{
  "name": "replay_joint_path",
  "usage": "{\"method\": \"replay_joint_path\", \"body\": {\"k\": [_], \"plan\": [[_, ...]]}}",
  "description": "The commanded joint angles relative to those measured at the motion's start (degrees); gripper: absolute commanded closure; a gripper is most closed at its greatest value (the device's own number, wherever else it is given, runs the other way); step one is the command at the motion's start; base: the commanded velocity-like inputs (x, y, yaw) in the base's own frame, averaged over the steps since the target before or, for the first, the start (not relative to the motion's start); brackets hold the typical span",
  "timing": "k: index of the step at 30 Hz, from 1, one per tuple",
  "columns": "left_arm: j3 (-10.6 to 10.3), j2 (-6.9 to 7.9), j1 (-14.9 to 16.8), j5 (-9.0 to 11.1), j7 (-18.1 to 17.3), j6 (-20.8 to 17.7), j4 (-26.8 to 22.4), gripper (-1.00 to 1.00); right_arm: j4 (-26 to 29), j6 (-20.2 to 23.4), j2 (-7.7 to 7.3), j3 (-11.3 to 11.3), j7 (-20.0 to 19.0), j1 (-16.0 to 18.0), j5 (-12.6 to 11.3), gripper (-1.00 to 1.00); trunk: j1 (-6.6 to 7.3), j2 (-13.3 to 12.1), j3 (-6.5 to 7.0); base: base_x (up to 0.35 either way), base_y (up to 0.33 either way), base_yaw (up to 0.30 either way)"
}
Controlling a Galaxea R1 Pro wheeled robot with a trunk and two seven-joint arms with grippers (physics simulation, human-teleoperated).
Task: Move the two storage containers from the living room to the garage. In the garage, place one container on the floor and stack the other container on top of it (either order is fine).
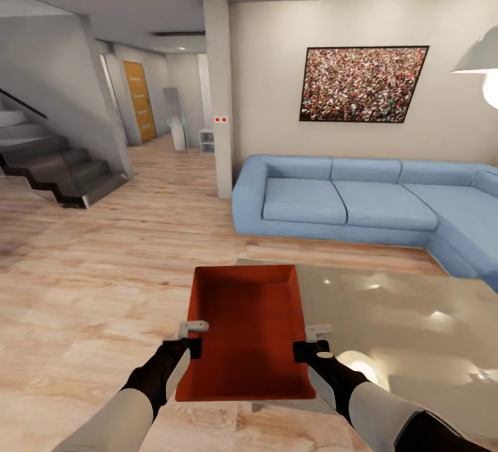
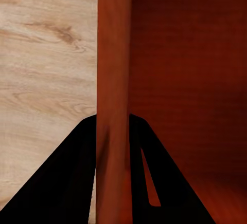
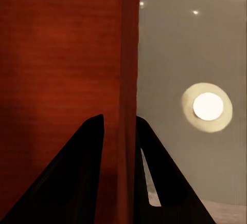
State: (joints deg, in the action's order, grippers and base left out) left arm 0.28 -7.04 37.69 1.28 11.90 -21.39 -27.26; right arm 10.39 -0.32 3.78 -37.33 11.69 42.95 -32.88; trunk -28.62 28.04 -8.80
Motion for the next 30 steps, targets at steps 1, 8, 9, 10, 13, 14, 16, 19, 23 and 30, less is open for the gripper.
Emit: {"method": "replay_joint_path", "body": {"k": [1,8,9,10,13,14,16,19,23,30], "plan": [[0.0,0.62,0.0,-0.8,0.5,-0.5,1.4,1.0,0.2,-0.6,-0.71,2.0,1.8,0.1,0.8,1.0,-0.02,0.1,-0.09,0.0,0.0,0.273],[0.0,0.62,0.0,-0.8,0.5,-0.5,1.4,1.0,0.2,-0.6,-0.71,2.0,1.8,0.1,0.8,1.0,-0.02,0.1,-0.09,0.0,0.0,0.273],[0.0,0.62,0.0,-0.8,0.5,-0.5,1.4,1.0,0.2,-0.6,-0.71,2.0,1.8,0.1,0.8,1.0,-0.02,0.1,-0.09,0.0,0.0,0.273],[0.0,0.62,0.0,-0.8,0.5,-0.5,1.4,1.0,0.2,-0.6,-0.71,2.0,1.8,0.1,0.8,1.0,-0.02,0.1,-0.09,0.0,0.0,0.273],[0.0,0.62,0.0,-0.8,0.5,-0.5,1.4,1.0,0.2,-0.6,-0.7,2.0,1.8,0.1,0.8,1.0,-0.02,0.1,-0.09,0.0,0.0,0.273],[0.0,0.62,0.0,-0.8,0.5,-0.5,1.4,1.0,0.2,-0.6,-0.69,2.0,1.8,0.1,0.8,1.0,-0.02,0.1,-0.09,0.0,0.0,0.273],[0.0,0.62,0.0,-0.8,0.5,-0.5,1.4,1.0,0.2,-0.6,-0.7,2.0,1.8,0.1,0.8,1.0,-0.02,0.1,-0.09,0.0,0.0,0.273],[0.0,0.62,0.0,-0.8,0.5,-0.5,1.4,1.0,0.2,-0.6,-0.66,2.0,1.8,0.1,0.8,1.0,-0.02,0.1,-0.09,0.0,0.0,0.273],[0.0,0.62,0.0,-0.8,0.5,-0.5,1.4,1.0,0.2,-0.6,-0.67,2.0,1.8,0.1,0.8,1.0,-0.02,0.1,-0.09,0.0,0.0,0.273],[0.0,0.62,0.0,-0.8,0.5,-0.5,1.4,1.0,0.2,-0.6,-0.63,2.0,1.8,0.1,0.8,1.0,-0.02,0.1,-0.09,0.0,0.0,0.273]]}}
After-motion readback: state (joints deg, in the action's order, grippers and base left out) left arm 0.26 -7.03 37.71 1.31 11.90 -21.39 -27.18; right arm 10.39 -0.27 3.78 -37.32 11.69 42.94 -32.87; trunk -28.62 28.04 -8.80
